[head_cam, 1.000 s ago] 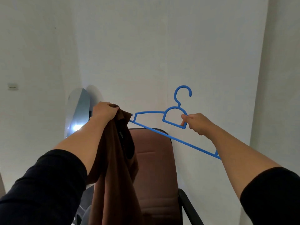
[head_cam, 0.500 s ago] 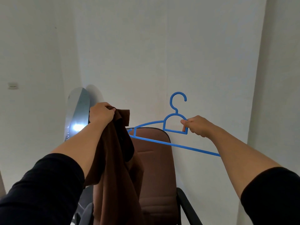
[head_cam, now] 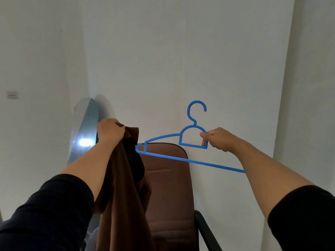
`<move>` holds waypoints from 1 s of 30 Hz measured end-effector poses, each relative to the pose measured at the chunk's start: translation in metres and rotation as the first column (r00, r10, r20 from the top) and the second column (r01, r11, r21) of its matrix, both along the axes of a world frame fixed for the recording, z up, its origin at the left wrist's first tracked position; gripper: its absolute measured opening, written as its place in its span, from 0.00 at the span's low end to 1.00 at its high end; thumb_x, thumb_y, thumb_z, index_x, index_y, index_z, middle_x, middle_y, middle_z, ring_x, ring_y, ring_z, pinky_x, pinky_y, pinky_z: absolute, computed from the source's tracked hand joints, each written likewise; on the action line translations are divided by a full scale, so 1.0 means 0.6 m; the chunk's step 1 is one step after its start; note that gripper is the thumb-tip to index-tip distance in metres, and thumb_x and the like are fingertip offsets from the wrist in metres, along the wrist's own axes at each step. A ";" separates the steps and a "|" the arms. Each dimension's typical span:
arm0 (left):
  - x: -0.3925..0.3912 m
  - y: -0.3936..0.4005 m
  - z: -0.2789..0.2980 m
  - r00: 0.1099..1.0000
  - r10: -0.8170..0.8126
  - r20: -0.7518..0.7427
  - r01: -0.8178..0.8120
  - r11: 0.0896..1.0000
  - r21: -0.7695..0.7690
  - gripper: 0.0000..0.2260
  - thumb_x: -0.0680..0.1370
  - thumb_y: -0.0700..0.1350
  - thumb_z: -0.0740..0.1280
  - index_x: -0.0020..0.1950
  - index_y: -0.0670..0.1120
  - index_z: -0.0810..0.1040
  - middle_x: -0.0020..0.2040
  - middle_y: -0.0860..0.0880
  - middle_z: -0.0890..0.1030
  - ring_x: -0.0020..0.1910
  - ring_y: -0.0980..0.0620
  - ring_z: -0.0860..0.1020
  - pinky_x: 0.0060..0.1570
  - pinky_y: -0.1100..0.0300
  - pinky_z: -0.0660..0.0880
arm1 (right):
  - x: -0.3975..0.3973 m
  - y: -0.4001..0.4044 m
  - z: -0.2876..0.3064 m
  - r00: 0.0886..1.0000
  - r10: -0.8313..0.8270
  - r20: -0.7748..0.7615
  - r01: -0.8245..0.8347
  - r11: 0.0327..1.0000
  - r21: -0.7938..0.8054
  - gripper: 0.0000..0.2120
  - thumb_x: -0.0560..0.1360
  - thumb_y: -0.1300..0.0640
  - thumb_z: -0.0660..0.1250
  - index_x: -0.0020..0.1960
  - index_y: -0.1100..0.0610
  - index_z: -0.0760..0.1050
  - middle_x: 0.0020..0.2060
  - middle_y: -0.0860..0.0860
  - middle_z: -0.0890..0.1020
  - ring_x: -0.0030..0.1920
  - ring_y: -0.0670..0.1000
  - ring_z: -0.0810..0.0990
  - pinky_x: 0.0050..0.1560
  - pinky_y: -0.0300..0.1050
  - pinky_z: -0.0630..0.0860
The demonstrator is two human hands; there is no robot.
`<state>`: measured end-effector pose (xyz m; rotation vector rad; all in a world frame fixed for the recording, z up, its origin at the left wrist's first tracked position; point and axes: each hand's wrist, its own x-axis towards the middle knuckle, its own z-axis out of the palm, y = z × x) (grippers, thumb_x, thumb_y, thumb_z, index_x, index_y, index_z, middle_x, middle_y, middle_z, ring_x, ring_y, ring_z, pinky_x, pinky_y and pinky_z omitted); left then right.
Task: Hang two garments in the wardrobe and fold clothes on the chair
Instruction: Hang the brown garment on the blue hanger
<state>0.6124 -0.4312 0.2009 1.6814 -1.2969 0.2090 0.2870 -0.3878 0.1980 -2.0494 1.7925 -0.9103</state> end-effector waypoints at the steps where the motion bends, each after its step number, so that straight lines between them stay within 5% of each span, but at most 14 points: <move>1: -0.002 0.000 0.000 0.999 -0.036 0.007 0.036 0.999 -0.011 0.08 0.75 0.43 0.67 0.48 0.40 0.82 0.47 0.43 0.82 0.50 0.43 0.78 0.48 0.58 0.71 | 0.001 0.000 0.000 1.000 0.001 0.002 -0.001 1.000 -0.009 0.19 0.81 0.46 0.54 0.42 0.56 0.77 0.32 0.50 0.70 0.31 0.45 0.66 0.32 0.36 0.64; 10: -0.031 0.009 0.048 0.911 -0.324 0.255 0.373 0.911 -0.173 0.03 0.74 0.46 0.70 0.43 0.48 0.83 0.42 0.51 0.76 0.45 0.52 0.74 0.48 0.58 0.70 | 0.016 -0.012 -0.029 0.982 0.030 0.188 -0.014 0.996 -0.087 0.19 0.81 0.47 0.54 0.41 0.56 0.78 0.31 0.50 0.70 0.32 0.45 0.66 0.32 0.36 0.63; 14: -0.026 0.012 0.081 0.878 -0.395 0.271 0.432 0.897 -0.096 0.01 0.72 0.45 0.72 0.41 0.48 0.82 0.41 0.52 0.77 0.45 0.52 0.75 0.46 0.62 0.68 | 0.015 -0.012 -0.031 0.938 0.070 0.341 -0.046 0.996 -0.077 0.19 0.80 0.46 0.55 0.40 0.54 0.78 0.28 0.51 0.66 0.28 0.47 0.61 0.27 0.37 0.61; 19: -0.013 0.012 0.109 0.848 -0.408 0.337 0.353 0.911 0.213 0.11 0.71 0.48 0.74 0.50 0.44 0.83 0.50 0.47 0.82 0.54 0.50 0.76 0.54 0.61 0.69 | 0.013 -0.009 -0.018 0.900 0.092 0.427 -0.061 0.994 -0.087 0.19 0.80 0.46 0.55 0.41 0.54 0.78 0.27 0.51 0.65 0.27 0.46 0.60 0.27 0.38 0.60; 24: -0.020 0.008 0.110 0.875 -0.292 0.385 0.236 0.954 0.187 0.11 0.75 0.48 0.69 0.51 0.41 0.82 0.52 0.42 0.81 0.54 0.45 0.76 0.52 0.57 0.70 | 0.012 -0.009 -0.017 0.898 0.092 0.429 -0.062 0.995 -0.084 0.19 0.80 0.46 0.55 0.40 0.53 0.77 0.28 0.52 0.66 0.28 0.47 0.60 0.28 0.38 0.60; 30: -0.029 0.005 0.100 0.931 -0.302 0.207 0.294 0.953 0.073 0.10 0.77 0.49 0.66 0.52 0.44 0.81 0.48 0.46 0.80 0.50 0.47 0.75 0.51 0.56 0.71 | 0.012 -0.014 -0.029 0.897 0.072 0.435 -0.059 0.997 -0.045 0.18 0.80 0.46 0.55 0.40 0.53 0.77 0.27 0.51 0.66 0.27 0.46 0.60 0.27 0.38 0.60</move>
